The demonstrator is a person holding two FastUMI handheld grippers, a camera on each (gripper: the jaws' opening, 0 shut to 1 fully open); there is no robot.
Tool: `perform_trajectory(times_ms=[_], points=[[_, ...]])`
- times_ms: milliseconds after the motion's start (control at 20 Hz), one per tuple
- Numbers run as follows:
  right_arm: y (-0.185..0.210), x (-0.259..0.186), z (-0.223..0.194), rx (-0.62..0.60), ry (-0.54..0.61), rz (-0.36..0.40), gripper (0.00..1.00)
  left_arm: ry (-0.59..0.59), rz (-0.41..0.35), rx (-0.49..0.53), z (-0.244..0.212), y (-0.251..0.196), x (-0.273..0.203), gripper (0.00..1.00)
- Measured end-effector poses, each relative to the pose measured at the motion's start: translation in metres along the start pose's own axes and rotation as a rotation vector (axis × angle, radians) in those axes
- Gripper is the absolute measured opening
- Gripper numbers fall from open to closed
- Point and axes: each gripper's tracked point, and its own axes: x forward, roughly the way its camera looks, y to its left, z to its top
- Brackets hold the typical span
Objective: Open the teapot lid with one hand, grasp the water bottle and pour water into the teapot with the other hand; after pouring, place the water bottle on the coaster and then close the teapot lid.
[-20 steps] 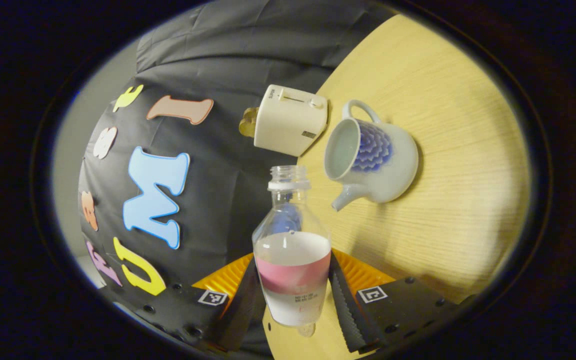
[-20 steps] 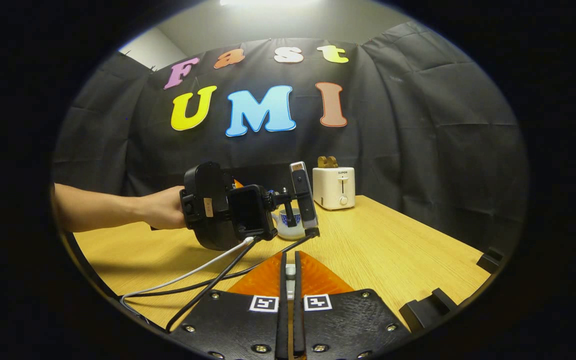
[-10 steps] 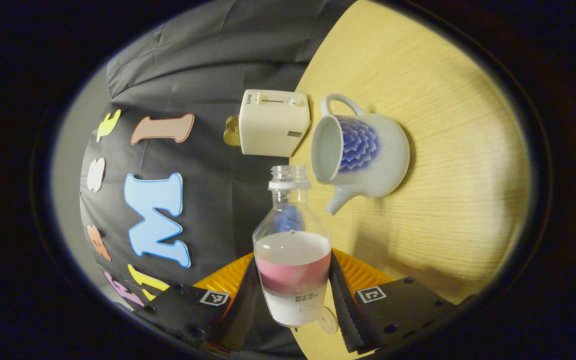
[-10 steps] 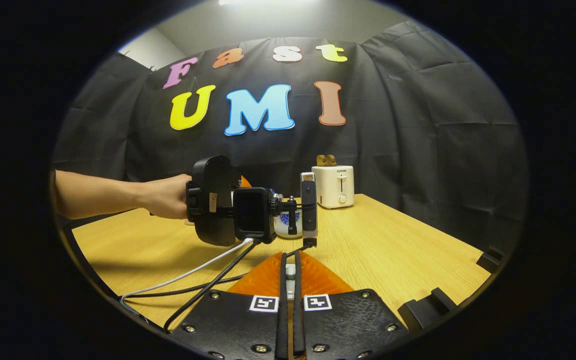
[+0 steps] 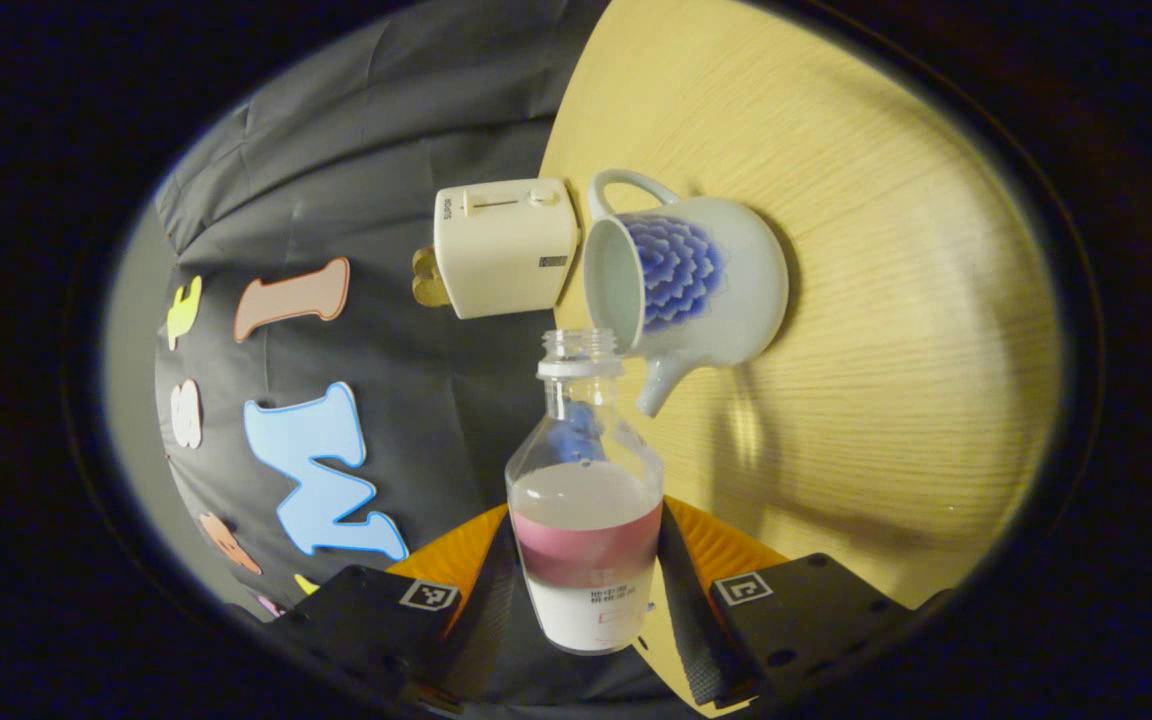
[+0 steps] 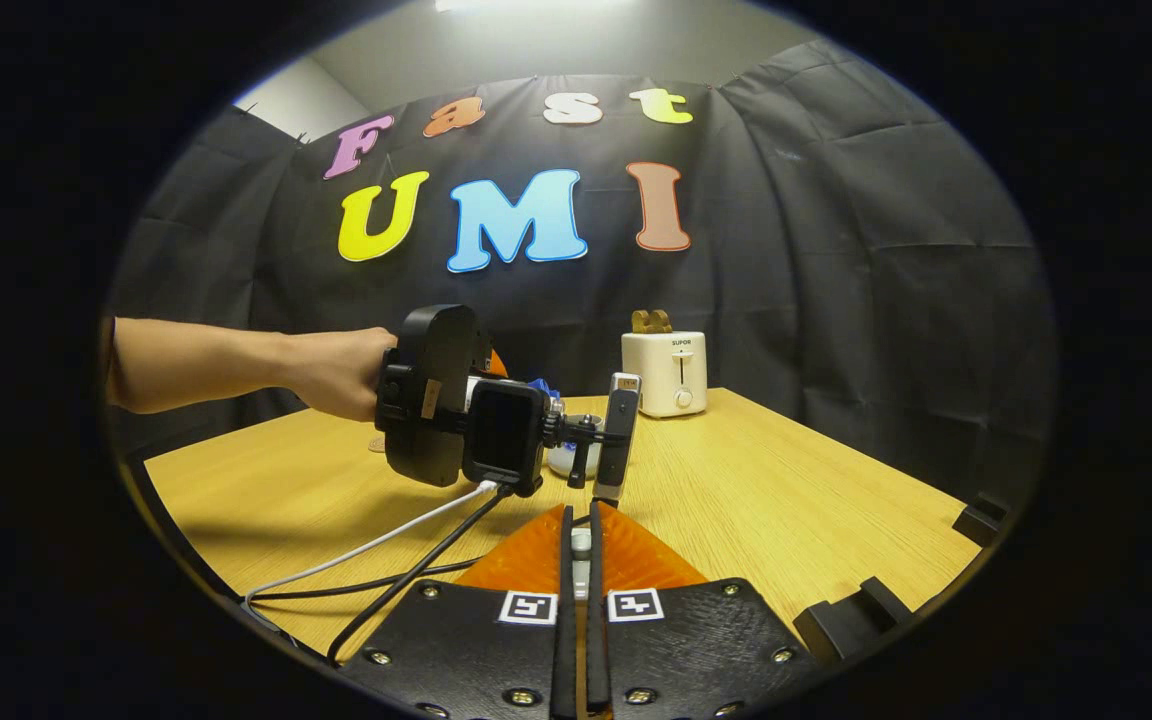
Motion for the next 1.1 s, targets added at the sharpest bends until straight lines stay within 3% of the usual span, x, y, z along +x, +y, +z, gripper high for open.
perform_trajectory(times_ms=[100,150,200,300,600,900,1100], points=[[-0.001,0.001,0.000,0.002,0.001,-0.001,0.04,0.008,0.011,0.036,-0.001,0.003,-0.001,0.85],[-0.001,0.001,0.000,0.000,0.002,-0.001,0.04,0.009,0.012,0.058,0.000,0.003,-0.001,0.71],[-0.001,0.002,0.000,0.001,0.003,-0.001,0.04,0.010,0.011,0.070,0.000,0.004,-0.001,0.85],[-0.003,0.001,-0.002,0.001,0.006,-0.006,0.04,0.011,0.010,0.100,0.000,0.006,-0.001,0.85],[-0.005,0.000,-0.005,0.003,0.015,-0.012,0.04,0.016,0.011,0.169,0.000,0.013,0.000,0.70],[-0.005,0.001,-0.005,0.000,0.020,-0.012,0.04,0.009,0.021,0.242,0.001,0.022,-0.004,0.85],[-0.006,0.001,-0.009,-0.007,0.031,-0.015,0.04,0.010,0.037,0.288,0.004,0.027,-0.005,0.85]])
